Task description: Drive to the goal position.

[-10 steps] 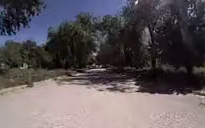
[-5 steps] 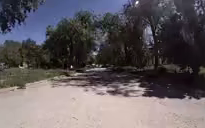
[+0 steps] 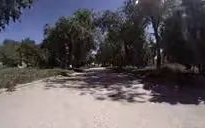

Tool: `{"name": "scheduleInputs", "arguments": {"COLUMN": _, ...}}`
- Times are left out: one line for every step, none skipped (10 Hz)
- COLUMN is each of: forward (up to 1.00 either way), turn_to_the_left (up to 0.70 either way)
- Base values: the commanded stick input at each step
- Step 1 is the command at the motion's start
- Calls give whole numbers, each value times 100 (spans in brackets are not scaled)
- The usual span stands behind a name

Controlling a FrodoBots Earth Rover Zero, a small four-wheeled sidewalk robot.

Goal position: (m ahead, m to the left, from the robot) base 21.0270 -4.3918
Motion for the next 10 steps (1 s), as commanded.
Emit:
{"name": "scheduleInputs", "arguments": {"forward": 70, "turn_to_the_left": 1}}
{"name": "scheduleInputs", "arguments": {"forward": 70, "turn_to_the_left": 1}}
{"name": "scheduleInputs", "arguments": {"forward": 70, "turn_to_the_left": 1}}
{"name": "scheduleInputs", "arguments": {"forward": 70, "turn_to_the_left": 1}}
{"name": "scheduleInputs", "arguments": {"forward": 70, "turn_to_the_left": 1}}
{"name": "scheduleInputs", "arguments": {"forward": 70, "turn_to_the_left": 1}}
{"name": "scheduleInputs", "arguments": {"forward": 70, "turn_to_the_left": 1}}
{"name": "scheduleInputs", "arguments": {"forward": 70, "turn_to_the_left": 1}}
{"name": "scheduleInputs", "arguments": {"forward": 70, "turn_to_the_left": 1}}
{"name": "scheduleInputs", "arguments": {"forward": 70, "turn_to_the_left": 1}}
